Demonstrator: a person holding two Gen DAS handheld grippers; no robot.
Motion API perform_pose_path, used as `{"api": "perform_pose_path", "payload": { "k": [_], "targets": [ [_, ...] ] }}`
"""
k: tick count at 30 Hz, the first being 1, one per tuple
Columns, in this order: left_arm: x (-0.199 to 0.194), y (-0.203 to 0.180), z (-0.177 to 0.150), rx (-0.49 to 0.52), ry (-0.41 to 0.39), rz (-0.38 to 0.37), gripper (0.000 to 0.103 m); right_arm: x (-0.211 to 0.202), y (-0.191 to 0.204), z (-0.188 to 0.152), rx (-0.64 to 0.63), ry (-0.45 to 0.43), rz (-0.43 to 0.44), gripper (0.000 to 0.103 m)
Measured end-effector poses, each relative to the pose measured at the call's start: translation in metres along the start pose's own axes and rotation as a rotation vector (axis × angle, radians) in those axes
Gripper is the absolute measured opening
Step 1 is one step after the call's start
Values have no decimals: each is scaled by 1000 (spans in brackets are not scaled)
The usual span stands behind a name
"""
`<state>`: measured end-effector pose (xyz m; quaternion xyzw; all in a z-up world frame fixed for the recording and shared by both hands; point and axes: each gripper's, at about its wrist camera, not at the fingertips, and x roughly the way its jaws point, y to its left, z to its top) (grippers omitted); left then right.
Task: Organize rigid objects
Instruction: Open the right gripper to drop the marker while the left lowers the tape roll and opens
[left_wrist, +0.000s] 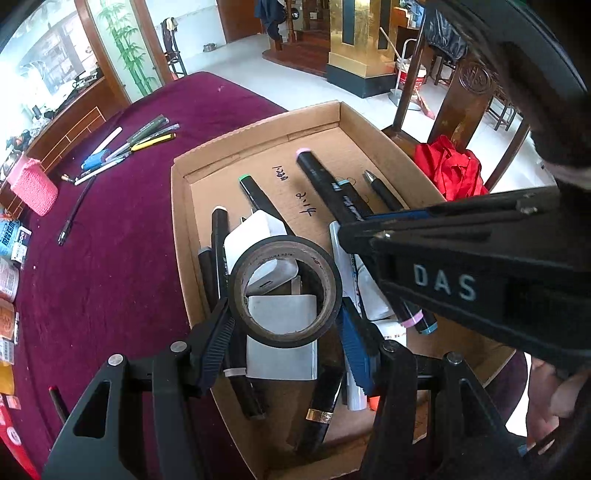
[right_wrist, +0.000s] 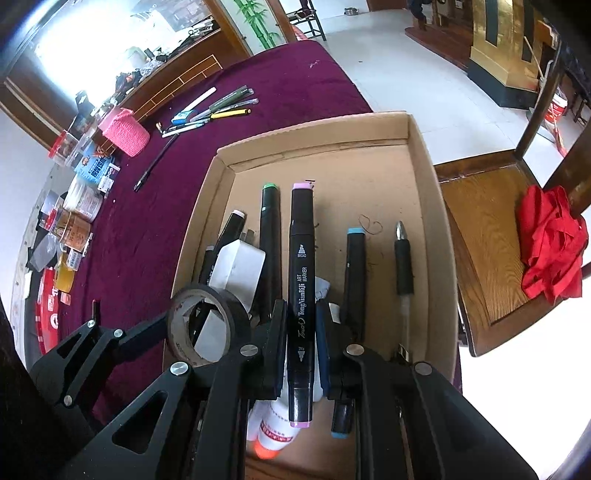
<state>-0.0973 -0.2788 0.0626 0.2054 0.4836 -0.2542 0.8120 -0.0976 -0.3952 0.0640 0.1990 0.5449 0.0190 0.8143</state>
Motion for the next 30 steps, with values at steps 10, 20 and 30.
{"api": "perform_pose_path", "payload": {
  "k": [10,20,30],
  "targets": [
    [4,0,0,4,-1,3,55,10,-2,8,-41,-10,-26,13],
    [8,2,0,2,5,-1,55,14,-3,11,-57,-9,-27,13],
    [9,1,0,3,3,-9,56,14,-3,10,-54,-6,-30,13]
  ]
}}
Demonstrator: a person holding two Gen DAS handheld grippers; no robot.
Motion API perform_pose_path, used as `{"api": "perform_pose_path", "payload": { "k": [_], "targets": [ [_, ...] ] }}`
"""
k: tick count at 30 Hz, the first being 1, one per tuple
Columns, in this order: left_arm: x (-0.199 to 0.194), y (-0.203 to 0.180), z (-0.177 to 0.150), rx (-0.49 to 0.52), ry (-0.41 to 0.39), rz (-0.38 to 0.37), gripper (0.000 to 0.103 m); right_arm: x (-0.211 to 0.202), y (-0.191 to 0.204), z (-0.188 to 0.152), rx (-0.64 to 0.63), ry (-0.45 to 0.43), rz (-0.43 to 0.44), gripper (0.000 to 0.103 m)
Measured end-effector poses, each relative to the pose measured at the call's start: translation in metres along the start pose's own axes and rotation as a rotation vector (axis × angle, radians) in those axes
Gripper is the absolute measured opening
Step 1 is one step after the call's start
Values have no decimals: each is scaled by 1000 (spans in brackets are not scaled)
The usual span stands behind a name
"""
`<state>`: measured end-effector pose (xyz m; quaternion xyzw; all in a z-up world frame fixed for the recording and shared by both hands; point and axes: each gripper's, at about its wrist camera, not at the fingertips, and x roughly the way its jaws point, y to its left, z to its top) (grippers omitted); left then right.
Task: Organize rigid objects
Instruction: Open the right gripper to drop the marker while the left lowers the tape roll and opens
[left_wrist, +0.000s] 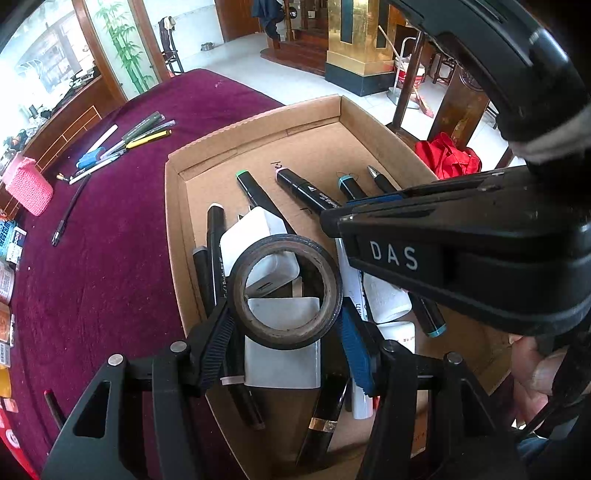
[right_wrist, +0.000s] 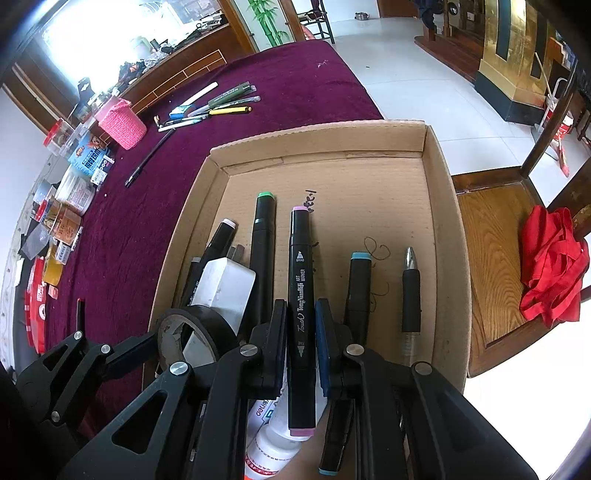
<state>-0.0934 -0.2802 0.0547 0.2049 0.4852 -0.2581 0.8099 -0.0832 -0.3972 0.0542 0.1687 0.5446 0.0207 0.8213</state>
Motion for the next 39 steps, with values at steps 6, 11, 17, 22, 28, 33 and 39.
{"api": "perform_pose_path", "payload": {
  "k": [6,11,17,22,28,33,39],
  "targets": [
    [0,-1,0,1,-3,-5,56,-1,-1,-1,5,5,0,13],
    [0,-2,1,3,2,-10,55,-1,-1,-1,12,12,5,13],
    [-1,-3,1,9,5,-17,56,-4,-2,-2,18,12,9,16],
    [-1,-4,1,7,17,-33,58,-7,-2,-3,13,3,6,18],
    [-3,-5,0,14,16,-38,58,-15,-2,-6,19,-10,2,18],
    [-7,-5,-2,15,12,-50,58,-23,-4,-11,41,-23,1,18],
    [-11,-7,-6,32,14,-57,58,-35,-7,-20,81,-43,0,22]
  ]
}}
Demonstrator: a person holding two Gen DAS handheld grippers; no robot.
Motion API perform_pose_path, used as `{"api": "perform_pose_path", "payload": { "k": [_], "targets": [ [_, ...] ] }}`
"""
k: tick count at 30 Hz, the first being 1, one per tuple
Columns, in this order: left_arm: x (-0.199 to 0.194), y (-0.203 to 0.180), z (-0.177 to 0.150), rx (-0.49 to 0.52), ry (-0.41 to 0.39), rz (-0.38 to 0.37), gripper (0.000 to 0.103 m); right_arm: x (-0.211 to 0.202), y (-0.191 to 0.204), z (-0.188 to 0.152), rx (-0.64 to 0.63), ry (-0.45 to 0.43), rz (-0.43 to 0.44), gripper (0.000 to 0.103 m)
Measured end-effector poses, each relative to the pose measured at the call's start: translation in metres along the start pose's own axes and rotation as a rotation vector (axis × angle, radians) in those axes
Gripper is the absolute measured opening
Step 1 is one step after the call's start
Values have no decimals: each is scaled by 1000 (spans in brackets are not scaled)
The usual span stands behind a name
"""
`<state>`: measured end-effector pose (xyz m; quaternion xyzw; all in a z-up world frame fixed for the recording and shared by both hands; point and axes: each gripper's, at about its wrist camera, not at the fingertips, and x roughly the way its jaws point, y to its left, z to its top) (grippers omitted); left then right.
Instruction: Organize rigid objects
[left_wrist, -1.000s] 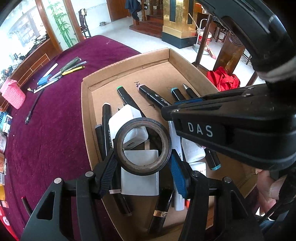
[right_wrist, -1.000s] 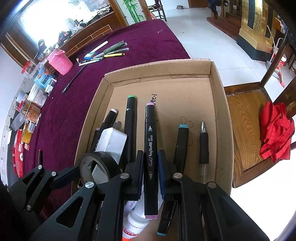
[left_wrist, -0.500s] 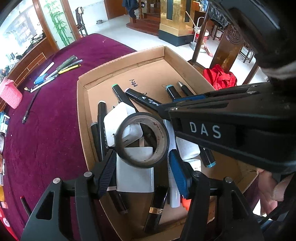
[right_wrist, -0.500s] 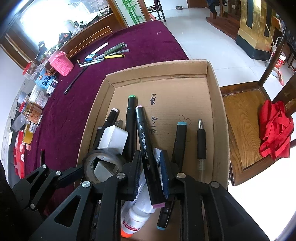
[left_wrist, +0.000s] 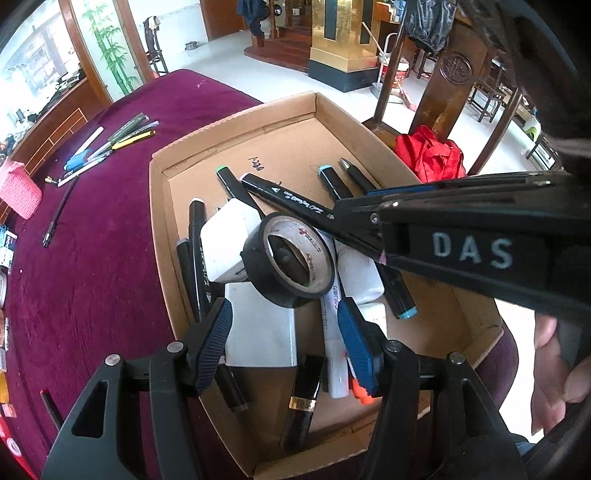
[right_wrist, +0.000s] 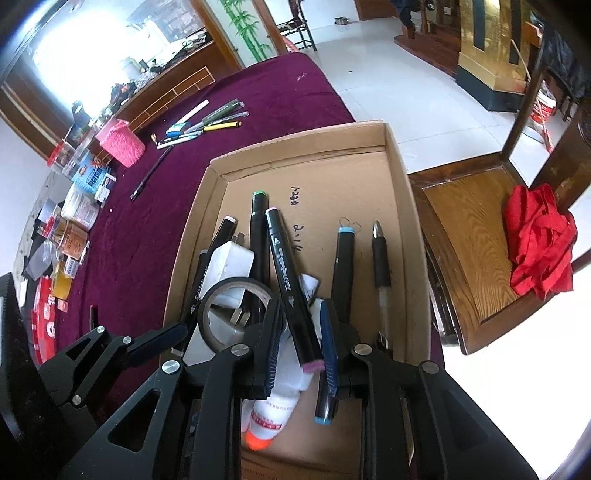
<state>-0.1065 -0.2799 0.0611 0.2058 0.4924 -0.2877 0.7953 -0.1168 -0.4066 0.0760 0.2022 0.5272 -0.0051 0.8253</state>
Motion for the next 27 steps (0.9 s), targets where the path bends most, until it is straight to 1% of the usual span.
{"api": "perform_pose_path", "payload": {
  "k": [2,6,8,12,13,14,16,20,21,22,24,25,27],
  "targets": [
    [-2,0,-2,4,-3,-2,58,-7,-1,-4,12,-17,-5,27],
    [-9,1,-5,2,-16,-8,58,-19,1,-11,23,-45,-19,30],
    [-12,4,-8,-3,-21,-12,58,-25,1,-14,34,-60,-23,36],
    [-19,11,-15,-18,-31,-20,58,-35,1,-24,54,-94,-48,41],
    [-23,14,-17,-22,-38,-20,58,-38,0,-26,57,-102,-64,45],
    [-25,16,-19,-23,-46,-18,58,-40,0,-28,60,-109,-74,51],
    [-32,21,-22,-27,-69,-21,58,-46,-1,-34,68,-130,-72,56],
    [-43,32,-31,-41,-92,-38,58,-57,4,-47,47,-179,-77,71],
    [-47,36,-34,-45,-109,-47,58,-59,6,-51,41,-189,-67,73],
    [-51,38,-36,-50,-121,-55,58,-61,7,-54,41,-192,-49,78],
    [-57,43,-41,-56,-129,-104,58,-65,7,-62,61,-193,6,90],
    [-60,46,-44,-60,-126,-125,63,-65,7,-65,75,-188,27,95],
    [-68,48,-50,-60,-143,-121,70,-67,8,-74,100,-186,71,95]
  ]
}}
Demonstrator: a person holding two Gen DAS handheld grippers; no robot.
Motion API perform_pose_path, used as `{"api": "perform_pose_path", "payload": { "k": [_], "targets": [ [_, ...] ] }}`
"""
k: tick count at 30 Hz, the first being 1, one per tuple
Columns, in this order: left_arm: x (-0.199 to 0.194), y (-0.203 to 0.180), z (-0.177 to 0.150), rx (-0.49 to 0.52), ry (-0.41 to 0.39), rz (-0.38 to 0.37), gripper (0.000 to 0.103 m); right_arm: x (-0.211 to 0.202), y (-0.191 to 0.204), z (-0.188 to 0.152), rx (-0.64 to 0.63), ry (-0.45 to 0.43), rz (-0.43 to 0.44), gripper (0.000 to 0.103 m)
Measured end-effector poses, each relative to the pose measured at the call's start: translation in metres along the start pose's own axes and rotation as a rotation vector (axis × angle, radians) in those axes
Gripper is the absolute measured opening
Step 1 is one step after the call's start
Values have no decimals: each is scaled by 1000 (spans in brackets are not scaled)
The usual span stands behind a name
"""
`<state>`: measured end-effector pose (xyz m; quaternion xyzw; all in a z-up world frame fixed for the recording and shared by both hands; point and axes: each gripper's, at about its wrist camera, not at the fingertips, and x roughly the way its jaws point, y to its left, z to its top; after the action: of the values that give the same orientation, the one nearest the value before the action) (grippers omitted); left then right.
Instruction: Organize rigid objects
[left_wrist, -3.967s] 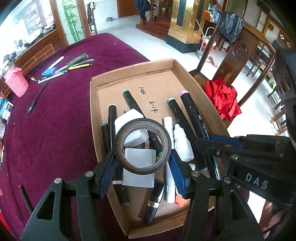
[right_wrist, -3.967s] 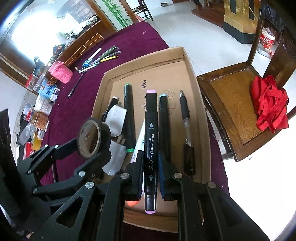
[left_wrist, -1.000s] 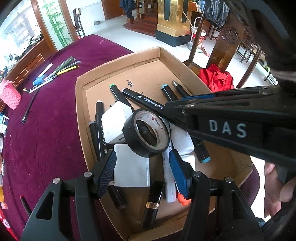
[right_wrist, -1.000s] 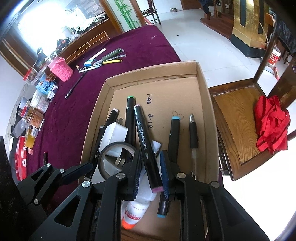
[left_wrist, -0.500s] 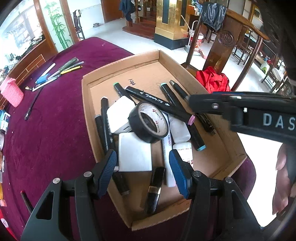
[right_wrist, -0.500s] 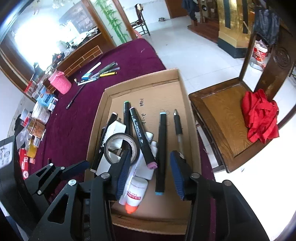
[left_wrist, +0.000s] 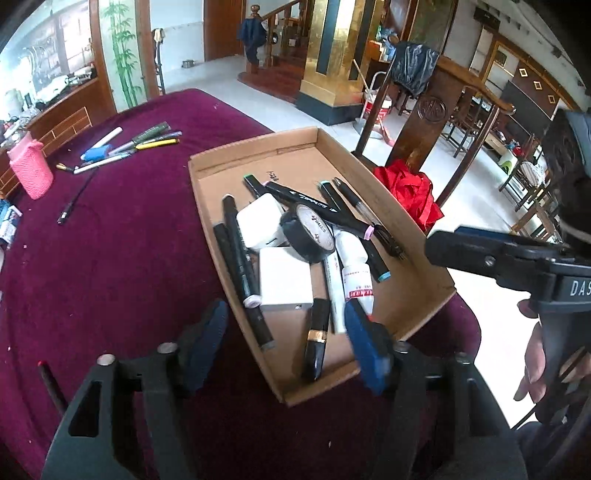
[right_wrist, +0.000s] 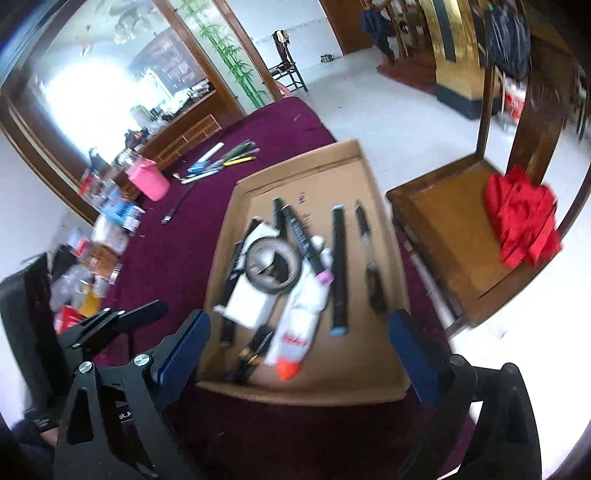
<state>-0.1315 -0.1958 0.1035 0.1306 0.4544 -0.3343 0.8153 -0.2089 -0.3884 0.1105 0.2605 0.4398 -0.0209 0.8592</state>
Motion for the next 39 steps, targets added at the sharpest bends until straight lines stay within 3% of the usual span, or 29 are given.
{"api": "perform_pose_path", "payload": {
  "k": [4,6,9,13,17,21,23,28,34,39],
  "targets": [
    [-25,5,-5,-8,-78,8,73,-14,13,-14,-53,-26,16,95],
    [-32,5,-5,3,-97,12,82,-26,21,-16,-83,-67,39,95],
    [-42,2,-6,26,-136,69,83,-42,33,-18,-134,-125,21,95],
    [-56,-2,-5,45,-204,55,83,-44,39,-24,-167,-114,67,95],
    [-56,-6,-3,64,-202,60,83,-51,46,-27,-220,-182,-70,95],
    [-65,-16,-7,104,-263,216,83,-65,55,-34,-285,-323,-252,95],
    [-70,-16,-11,111,-300,264,83,-67,63,-38,-317,-356,-279,95],
    [-61,-6,-11,102,-250,293,83,-65,75,-42,-376,-372,-283,95],
    [-54,10,-14,45,-190,296,83,-47,69,-42,-318,-266,-229,95],
    [-50,15,-17,24,-162,296,83,-46,71,-46,-322,-261,-221,95]
  ]
}}
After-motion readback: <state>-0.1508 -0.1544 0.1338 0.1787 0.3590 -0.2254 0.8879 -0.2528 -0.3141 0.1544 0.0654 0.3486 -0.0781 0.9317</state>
